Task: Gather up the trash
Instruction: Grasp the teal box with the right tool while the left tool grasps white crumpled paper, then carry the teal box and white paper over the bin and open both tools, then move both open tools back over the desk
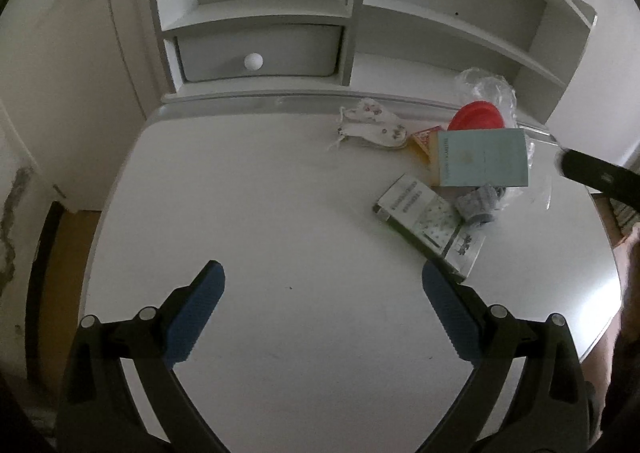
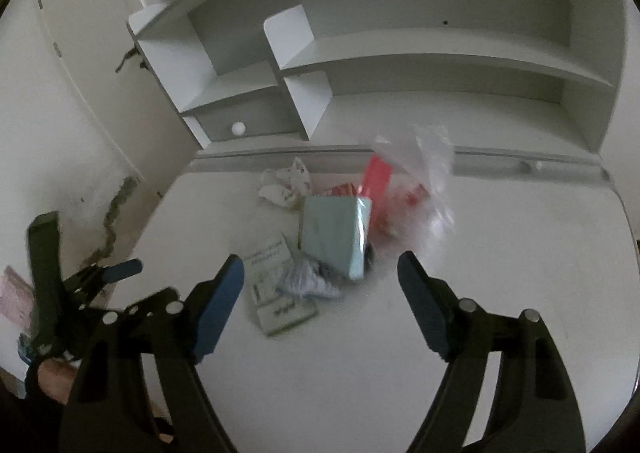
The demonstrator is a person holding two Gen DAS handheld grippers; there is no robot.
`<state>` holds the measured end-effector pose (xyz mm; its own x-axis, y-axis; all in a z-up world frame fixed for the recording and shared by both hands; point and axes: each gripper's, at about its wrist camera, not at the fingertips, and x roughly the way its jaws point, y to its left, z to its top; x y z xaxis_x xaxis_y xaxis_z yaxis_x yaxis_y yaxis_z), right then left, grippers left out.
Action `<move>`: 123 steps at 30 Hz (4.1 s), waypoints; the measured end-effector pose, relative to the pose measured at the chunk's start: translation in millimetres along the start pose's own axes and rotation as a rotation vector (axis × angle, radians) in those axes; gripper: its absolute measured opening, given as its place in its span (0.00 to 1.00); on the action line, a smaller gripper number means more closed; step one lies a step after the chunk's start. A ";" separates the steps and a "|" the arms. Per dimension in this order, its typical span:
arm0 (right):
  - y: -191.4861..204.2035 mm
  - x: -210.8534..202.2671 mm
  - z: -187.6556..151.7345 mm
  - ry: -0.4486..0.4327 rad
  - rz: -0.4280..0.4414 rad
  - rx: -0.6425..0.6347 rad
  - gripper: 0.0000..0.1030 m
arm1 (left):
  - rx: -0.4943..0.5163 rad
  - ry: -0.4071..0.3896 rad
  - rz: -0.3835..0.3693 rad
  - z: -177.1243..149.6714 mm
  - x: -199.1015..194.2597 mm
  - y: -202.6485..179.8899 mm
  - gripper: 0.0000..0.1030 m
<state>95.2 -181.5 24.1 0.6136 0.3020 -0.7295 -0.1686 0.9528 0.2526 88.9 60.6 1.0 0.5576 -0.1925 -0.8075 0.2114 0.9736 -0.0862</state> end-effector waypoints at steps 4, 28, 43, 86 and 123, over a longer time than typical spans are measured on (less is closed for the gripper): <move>-6.1 35.5 10.6 0.051 -0.038 0.016 0.59 | 0.048 -0.017 0.004 -0.6 1.8 -9.9 0.93; -34.2 -78.3 -30.2 -0.097 -0.026 0.085 0.10 | 0.247 0.089 -0.099 112.2 124.4 -48.7 0.93; -76.2 -126.4 -89.5 -0.139 -0.100 0.179 0.10 | 0.324 0.027 -0.111 116.7 110.5 -70.2 0.09; -404.0 -230.0 -484.9 -0.026 -0.557 1.074 0.10 | 1.080 0.407 -0.802 -245.8 127.4 -637.9 0.07; -330.9 -258.8 -387.5 -0.087 -0.675 0.915 0.83 | 1.021 0.076 -0.759 -151.0 -27.0 -517.2 0.93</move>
<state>-306.7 -562.5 -116.9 0.4228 -0.3006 -0.8549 0.8202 0.5282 0.2199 -156.7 -419.3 -20.7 -0.0139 -0.6169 -0.7869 0.9936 0.0794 -0.0798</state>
